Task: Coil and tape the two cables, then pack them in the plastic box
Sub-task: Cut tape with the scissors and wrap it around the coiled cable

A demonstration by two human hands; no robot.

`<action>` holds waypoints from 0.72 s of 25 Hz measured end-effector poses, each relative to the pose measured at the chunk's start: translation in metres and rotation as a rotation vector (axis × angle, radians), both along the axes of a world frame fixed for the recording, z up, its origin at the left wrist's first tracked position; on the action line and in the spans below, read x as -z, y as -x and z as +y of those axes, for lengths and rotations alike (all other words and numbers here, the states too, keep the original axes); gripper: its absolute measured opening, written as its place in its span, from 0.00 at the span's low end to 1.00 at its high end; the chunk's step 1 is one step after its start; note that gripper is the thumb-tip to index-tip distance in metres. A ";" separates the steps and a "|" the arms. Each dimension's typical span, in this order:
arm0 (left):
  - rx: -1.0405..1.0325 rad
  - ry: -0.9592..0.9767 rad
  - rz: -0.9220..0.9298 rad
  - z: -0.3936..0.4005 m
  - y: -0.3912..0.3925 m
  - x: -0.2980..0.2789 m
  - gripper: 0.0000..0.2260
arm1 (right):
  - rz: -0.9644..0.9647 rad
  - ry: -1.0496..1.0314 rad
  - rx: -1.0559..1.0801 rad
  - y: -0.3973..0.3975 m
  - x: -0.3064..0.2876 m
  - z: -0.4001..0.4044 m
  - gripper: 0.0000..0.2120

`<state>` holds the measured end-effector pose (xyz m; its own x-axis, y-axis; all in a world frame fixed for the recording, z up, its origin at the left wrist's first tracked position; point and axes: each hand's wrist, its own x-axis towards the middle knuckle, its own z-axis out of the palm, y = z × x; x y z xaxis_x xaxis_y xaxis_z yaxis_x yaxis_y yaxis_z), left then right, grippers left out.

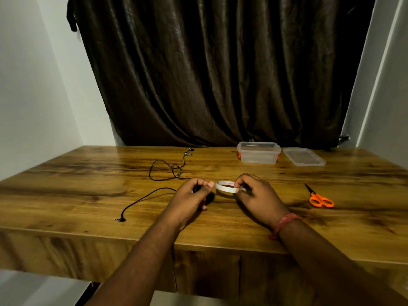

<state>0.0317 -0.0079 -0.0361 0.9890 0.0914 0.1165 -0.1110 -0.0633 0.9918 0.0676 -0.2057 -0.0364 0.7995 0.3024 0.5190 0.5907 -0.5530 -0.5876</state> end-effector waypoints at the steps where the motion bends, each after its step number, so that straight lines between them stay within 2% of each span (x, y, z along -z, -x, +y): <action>1: -0.004 0.003 -0.011 0.000 -0.001 0.001 0.05 | -0.005 0.007 -0.006 0.001 0.000 0.000 0.04; 2: 0.003 -0.032 -0.032 0.000 -0.002 0.003 0.07 | -0.013 0.013 -0.012 0.001 0.000 0.000 0.04; 4: 0.000 -0.242 -0.109 -0.001 -0.002 0.008 0.09 | -0.029 0.024 -0.017 0.002 0.000 0.001 0.04; 7: -0.072 -0.465 -0.219 -0.001 -0.001 0.009 0.02 | -0.030 0.034 -0.012 0.002 0.000 0.002 0.04; 13: -0.160 -0.481 -0.209 -0.005 0.000 0.008 0.07 | -0.078 0.066 -0.041 0.002 0.001 0.003 0.04; 18: -0.166 -0.586 -0.292 -0.002 -0.005 0.012 0.03 | -0.104 0.114 -0.041 0.001 0.003 0.004 0.04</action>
